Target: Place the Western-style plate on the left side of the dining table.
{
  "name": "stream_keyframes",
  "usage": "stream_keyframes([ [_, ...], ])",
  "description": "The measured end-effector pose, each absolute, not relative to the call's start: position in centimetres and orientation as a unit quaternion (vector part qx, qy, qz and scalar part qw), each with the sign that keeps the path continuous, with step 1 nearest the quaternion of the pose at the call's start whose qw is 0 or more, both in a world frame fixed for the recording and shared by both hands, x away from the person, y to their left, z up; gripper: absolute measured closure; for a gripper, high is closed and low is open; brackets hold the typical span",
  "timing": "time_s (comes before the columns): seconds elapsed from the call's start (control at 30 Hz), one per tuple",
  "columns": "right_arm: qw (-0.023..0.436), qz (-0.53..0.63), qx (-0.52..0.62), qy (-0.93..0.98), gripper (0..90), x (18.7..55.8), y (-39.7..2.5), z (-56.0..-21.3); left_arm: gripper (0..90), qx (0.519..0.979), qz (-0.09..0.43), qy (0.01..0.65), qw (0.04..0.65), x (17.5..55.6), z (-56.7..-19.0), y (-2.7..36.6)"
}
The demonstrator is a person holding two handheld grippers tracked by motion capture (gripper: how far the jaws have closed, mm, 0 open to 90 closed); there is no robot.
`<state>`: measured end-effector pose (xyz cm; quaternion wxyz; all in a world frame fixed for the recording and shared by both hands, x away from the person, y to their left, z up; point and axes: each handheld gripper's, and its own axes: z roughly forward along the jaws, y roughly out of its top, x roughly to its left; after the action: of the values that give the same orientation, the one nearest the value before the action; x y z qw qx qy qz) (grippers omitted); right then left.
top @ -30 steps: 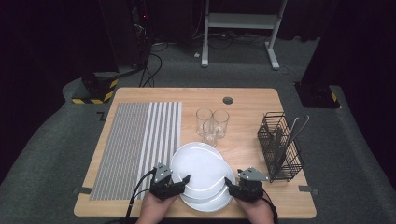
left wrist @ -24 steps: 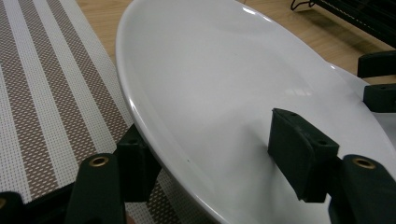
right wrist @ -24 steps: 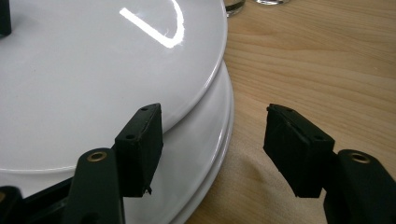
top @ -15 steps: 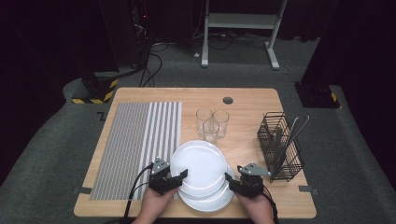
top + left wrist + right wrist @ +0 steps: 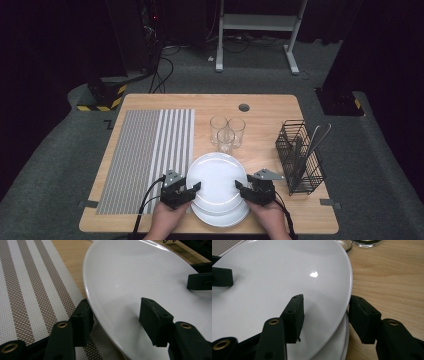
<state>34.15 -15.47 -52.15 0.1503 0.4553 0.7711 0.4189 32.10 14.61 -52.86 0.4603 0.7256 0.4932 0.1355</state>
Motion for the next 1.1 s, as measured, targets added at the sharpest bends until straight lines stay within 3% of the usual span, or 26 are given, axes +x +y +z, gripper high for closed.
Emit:
stream_keyframes([
  [0.17,0.148,0.426,0.456,0.767,49.1,34.4,-15.5,-52.2,44.9,0.728,0.110,0.492,0.464,32.2,-53.0,14.7],
  [0.4,0.160,0.431,0.459,0.760,53.1,34.2,-15.5,-52.1,46.6,0.724,0.132,0.474,0.484,31.6,-52.6,14.5],
  [0.5,0.180,0.441,0.454,0.753,57.4,33.7,-15.5,-51.5,50.8,0.716,0.150,0.464,0.500,31.1,-52.2,14.5],
  [0.7,0.175,0.468,0.460,0.734,65.3,33.2,-16.3,-51.4,56.3,0.704,0.141,0.468,0.515,31.1,-52.2,15.0],
  [1.1,0.181,0.497,0.465,0.710,71.3,32.5,-16.7,-50.6,65.1,0.684,0.140,0.458,0.550,31.1,-51.4,15.6],
])
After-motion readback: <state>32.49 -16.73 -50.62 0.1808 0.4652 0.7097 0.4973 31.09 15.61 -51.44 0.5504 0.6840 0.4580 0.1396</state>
